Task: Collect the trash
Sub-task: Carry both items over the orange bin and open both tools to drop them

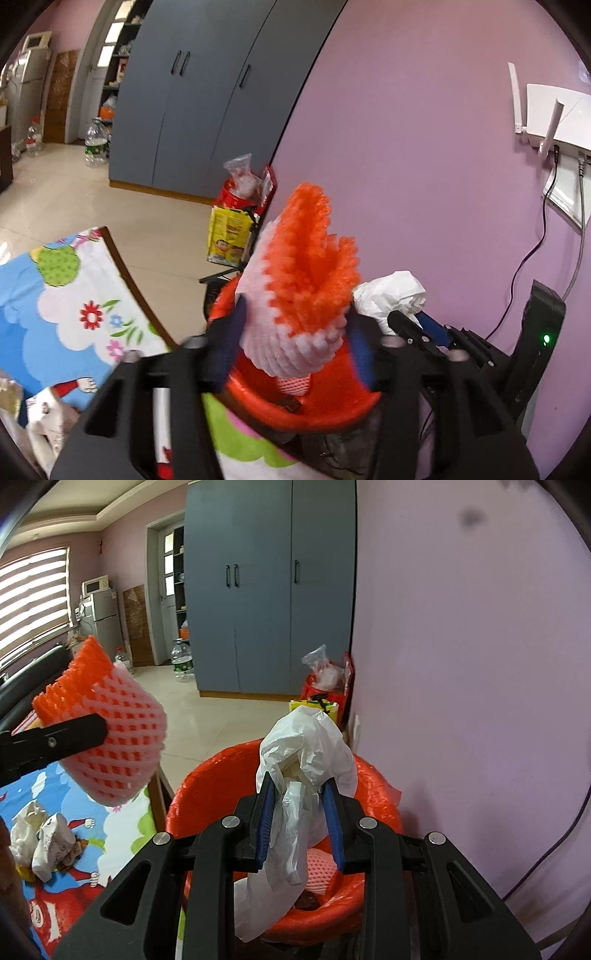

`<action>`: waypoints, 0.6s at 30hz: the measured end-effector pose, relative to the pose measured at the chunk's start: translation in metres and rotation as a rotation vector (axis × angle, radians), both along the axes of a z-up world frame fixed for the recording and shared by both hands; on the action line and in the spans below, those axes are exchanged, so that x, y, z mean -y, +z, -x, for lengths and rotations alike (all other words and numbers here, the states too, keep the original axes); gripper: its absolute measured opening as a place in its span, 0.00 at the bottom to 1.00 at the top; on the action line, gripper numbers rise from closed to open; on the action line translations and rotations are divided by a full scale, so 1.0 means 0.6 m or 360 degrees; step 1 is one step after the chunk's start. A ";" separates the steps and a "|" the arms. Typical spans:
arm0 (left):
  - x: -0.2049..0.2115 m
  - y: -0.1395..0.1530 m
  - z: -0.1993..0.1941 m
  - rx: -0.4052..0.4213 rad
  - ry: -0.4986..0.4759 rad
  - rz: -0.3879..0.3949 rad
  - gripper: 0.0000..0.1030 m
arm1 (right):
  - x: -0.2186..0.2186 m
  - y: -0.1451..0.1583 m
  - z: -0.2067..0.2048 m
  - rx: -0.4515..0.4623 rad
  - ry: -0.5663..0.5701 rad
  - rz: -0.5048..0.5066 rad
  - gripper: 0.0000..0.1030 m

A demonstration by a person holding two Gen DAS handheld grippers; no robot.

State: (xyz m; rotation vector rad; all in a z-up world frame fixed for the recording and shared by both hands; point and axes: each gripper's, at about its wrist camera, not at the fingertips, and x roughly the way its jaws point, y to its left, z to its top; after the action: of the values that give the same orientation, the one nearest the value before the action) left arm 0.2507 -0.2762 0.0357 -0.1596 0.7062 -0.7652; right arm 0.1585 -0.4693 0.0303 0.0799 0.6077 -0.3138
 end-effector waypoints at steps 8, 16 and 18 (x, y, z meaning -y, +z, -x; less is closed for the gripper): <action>-0.020 -0.008 -0.010 -0.0032 0.0069 0.0024 0.67 | 0.007 -0.006 0.002 0.0003 -0.0011 -0.0017 0.45; -0.091 -0.001 0.019 -0.0007 0.0234 0.0072 0.66 | -0.003 -0.003 0.003 0.0036 0.0015 -0.0059 0.58; -0.111 0.004 0.033 0.0037 0.0291 0.0060 0.66 | -0.014 0.003 0.010 0.0048 0.0034 -0.0068 0.63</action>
State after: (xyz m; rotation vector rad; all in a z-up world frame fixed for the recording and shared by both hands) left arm 0.2308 -0.2094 0.0380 -0.2458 0.6456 -0.6045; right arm 0.1527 -0.4607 0.0319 0.1185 0.5849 -0.2784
